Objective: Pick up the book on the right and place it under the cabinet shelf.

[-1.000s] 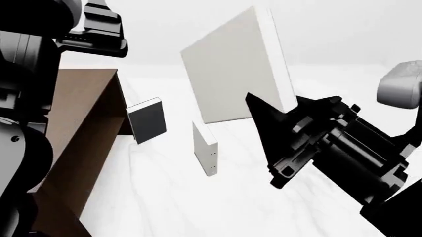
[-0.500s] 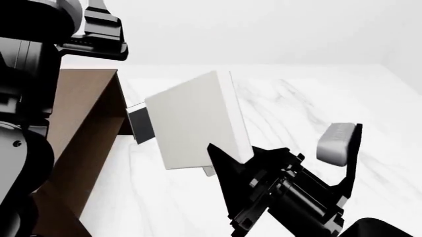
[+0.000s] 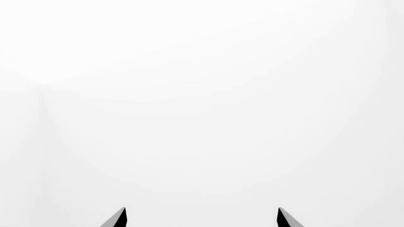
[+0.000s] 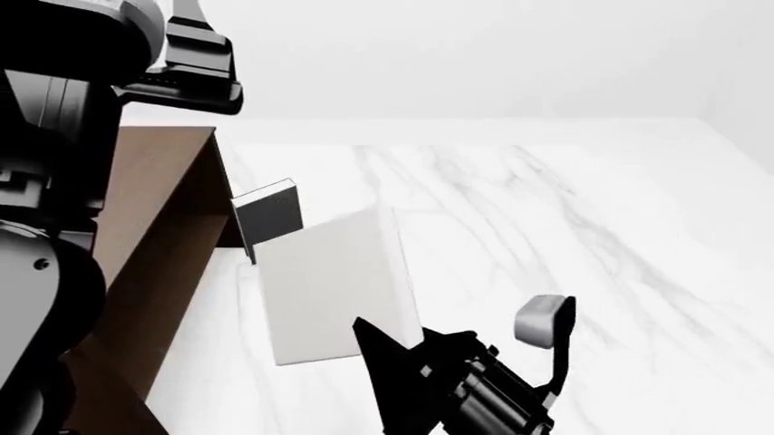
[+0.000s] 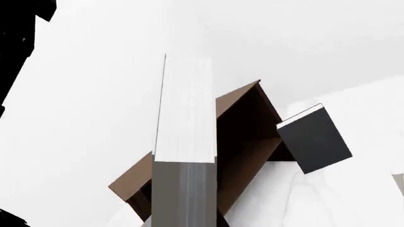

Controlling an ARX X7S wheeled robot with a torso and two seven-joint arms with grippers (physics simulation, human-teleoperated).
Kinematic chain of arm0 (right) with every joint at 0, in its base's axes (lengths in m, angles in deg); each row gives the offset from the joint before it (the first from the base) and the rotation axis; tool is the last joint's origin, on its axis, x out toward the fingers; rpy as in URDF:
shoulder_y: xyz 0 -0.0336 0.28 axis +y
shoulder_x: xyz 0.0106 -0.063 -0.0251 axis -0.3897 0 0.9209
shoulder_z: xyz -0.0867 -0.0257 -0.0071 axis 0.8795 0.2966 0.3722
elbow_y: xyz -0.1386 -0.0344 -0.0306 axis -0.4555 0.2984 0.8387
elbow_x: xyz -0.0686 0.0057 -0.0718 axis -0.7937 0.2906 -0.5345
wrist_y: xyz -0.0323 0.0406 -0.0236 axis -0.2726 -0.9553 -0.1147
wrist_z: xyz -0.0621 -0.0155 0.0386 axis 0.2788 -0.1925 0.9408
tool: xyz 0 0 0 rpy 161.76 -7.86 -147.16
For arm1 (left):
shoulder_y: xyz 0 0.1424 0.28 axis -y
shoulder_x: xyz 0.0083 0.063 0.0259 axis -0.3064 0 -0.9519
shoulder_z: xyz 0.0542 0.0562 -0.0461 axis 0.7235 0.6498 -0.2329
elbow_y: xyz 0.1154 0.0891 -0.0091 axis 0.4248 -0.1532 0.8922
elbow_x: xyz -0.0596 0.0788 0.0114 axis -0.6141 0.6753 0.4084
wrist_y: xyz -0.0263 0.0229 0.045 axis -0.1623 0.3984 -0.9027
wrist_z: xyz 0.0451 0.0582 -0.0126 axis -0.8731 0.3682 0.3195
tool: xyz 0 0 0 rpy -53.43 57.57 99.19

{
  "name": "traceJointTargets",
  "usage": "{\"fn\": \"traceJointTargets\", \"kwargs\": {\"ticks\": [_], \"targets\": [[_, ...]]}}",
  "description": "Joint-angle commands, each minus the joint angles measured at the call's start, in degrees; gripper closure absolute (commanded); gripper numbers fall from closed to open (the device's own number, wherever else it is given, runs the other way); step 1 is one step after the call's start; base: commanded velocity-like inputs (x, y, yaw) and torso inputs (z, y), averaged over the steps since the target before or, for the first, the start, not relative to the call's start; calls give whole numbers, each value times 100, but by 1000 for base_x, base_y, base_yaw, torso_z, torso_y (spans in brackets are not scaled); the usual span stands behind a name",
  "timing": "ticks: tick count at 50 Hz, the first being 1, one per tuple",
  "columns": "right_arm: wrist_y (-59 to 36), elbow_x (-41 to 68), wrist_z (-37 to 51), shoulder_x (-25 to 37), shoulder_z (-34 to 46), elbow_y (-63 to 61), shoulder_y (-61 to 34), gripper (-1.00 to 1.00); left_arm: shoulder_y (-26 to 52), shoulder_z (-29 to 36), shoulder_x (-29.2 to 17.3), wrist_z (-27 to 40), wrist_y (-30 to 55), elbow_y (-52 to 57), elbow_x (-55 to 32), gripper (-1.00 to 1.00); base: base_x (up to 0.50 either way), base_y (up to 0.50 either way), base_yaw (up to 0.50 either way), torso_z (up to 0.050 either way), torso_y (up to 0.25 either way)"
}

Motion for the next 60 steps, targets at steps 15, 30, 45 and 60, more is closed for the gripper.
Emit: {"fn": "traceJointTargets", "kwargs": {"ticks": [15, 30, 45, 60], "targets": [[1253, -784, -1292, -290, 990, 1461, 685, 100, -183, 19, -19, 41, -182, -57, -24, -100, 0, 0, 0, 0, 1], [2018, -803, -1510, -415, 1245, 2829, 443, 100, -193, 40, -8, 86, -226, -85, -34, -100, 0, 0, 0, 1, 1], [3352, -376, -1398, -452, 2029, 4704, 14, 100, -221, 58, -19, 112, -254, -92, -59, -100, 0, 0, 0, 0, 1], [4053, -109, -1359, -439, 2936, 5883, -395, 100, -210, 65, -43, 129, -236, -85, -97, -100, 0, 0, 0, 1, 1]]}}
